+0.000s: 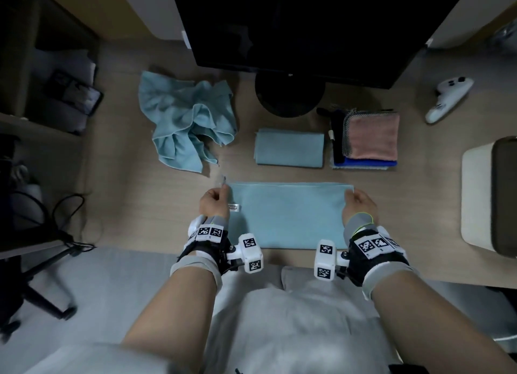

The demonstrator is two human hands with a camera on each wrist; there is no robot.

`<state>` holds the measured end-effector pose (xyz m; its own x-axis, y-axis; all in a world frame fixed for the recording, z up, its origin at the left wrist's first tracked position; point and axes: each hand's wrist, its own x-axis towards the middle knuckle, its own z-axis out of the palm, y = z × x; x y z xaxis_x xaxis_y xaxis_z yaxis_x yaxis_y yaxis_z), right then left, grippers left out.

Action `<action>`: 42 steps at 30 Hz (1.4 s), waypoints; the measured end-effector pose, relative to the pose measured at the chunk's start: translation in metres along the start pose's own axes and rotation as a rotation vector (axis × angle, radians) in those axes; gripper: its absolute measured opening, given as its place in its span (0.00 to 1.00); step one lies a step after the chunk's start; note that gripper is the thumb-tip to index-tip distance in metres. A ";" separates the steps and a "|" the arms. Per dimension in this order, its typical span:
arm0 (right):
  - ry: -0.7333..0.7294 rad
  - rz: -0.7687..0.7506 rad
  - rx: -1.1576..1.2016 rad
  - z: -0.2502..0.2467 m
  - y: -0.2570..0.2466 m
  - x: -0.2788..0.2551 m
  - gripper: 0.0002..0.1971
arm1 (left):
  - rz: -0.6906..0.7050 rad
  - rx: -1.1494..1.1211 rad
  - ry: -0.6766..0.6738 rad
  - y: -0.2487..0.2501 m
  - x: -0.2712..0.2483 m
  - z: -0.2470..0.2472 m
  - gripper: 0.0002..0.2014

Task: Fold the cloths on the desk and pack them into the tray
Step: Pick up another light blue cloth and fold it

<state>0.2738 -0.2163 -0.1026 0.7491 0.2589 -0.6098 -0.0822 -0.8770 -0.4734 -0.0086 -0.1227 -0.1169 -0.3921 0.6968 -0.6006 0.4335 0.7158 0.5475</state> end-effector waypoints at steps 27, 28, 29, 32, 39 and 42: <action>0.081 0.041 0.174 0.005 -0.013 0.014 0.12 | -0.056 -0.051 0.111 0.020 0.010 -0.008 0.09; 0.070 0.017 0.192 0.001 -0.014 0.006 0.11 | -0.060 -0.082 0.092 0.018 0.004 -0.009 0.10; 0.048 -0.009 0.210 -0.002 -0.013 -0.001 0.10 | -0.064 -0.118 0.078 0.014 -0.003 -0.009 0.10; -0.128 -0.042 0.189 -0.003 -0.003 -0.019 0.08 | -0.090 -0.285 -0.021 -0.001 -0.033 -0.007 0.04; -0.556 0.153 0.315 0.003 0.034 -0.063 0.04 | -0.206 -0.387 -0.390 -0.031 -0.103 0.011 0.02; -0.646 0.181 0.315 0.005 0.041 -0.079 0.03 | -0.244 -0.405 -0.542 -0.040 -0.113 0.016 0.05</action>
<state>0.2085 -0.2707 -0.0771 0.1773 0.3930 -0.9023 -0.4251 -0.7963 -0.4304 0.0315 -0.2307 -0.0807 0.0644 0.4693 -0.8807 0.0083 0.8823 0.4707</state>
